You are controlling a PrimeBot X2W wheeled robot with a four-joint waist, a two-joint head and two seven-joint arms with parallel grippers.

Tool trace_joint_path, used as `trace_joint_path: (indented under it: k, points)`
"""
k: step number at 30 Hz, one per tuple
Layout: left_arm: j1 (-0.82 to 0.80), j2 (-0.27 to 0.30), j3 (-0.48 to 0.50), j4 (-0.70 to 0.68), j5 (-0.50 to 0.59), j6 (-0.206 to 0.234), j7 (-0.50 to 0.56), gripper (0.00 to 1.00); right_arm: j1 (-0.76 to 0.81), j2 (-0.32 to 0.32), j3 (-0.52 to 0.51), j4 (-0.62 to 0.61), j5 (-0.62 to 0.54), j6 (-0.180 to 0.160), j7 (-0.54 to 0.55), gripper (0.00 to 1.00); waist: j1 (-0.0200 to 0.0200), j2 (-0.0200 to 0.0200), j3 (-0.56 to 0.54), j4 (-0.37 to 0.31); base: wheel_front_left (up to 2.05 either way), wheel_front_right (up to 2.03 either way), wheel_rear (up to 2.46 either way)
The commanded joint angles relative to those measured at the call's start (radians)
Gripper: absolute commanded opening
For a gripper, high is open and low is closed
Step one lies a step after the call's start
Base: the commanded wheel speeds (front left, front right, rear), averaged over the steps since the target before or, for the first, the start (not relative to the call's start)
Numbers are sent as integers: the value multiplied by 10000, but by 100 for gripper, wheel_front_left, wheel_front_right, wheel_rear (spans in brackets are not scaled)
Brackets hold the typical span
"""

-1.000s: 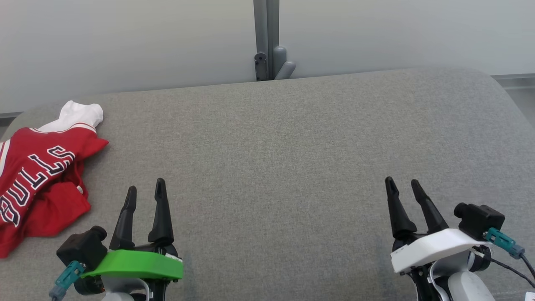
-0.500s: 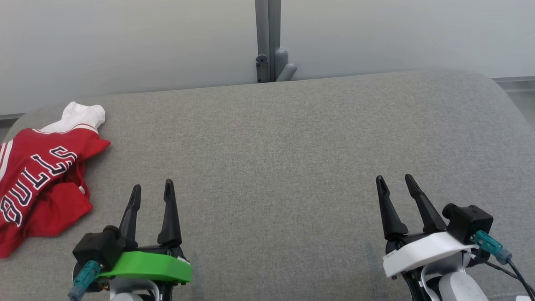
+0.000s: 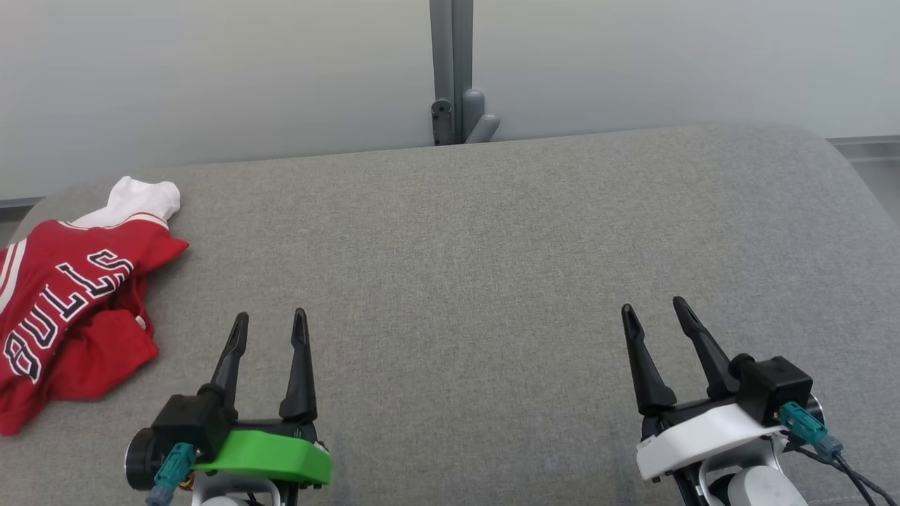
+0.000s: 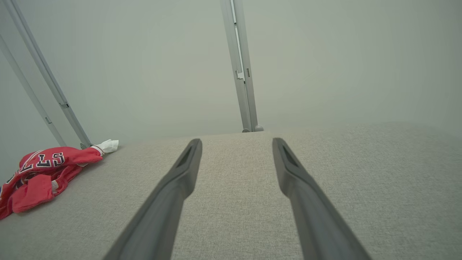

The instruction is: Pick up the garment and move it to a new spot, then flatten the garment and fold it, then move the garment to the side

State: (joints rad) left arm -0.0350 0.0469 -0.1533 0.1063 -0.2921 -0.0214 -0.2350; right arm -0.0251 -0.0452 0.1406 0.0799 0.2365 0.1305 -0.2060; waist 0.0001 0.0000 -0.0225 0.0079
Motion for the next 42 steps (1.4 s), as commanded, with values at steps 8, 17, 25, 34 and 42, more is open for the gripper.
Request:
trace_joint_path:
  k: [8, 17, 25, 34, 42]
  points:
    - [106, 53, -76, 183, 744, -12, -152, 100, 157, -63, 1, -104, -649, 3, -298, 100, 0, 0, -48, 15, 0, 0, 0]
    - [200, 57, -127, 512, 1328, -80, -267, 100, 226, -70, -83, -34, -1302, 4, -543, 100, -1, 0, -159, -35, 0, 0, 0]
    - [229, 59, -87, 453, 1414, -88, -302, 100, 246, -71, -100, -2, -1397, 2, -616, 100, -1, 0, -104, -110, 0, 0, 0]
    - [198, 59, -80, 444, 1407, -71, -302, 100, 298, -69, -126, 45, -1252, 2, -616, 100, -1, 0, -71, -74, 0, 0, 0]
    - [195, 59, -80, 485, 1429, -79, -302, 100, 285, -69, -64, 78, -1253, 2, -616, 100, -1, 0, -58, -20, 0, 0, 0]
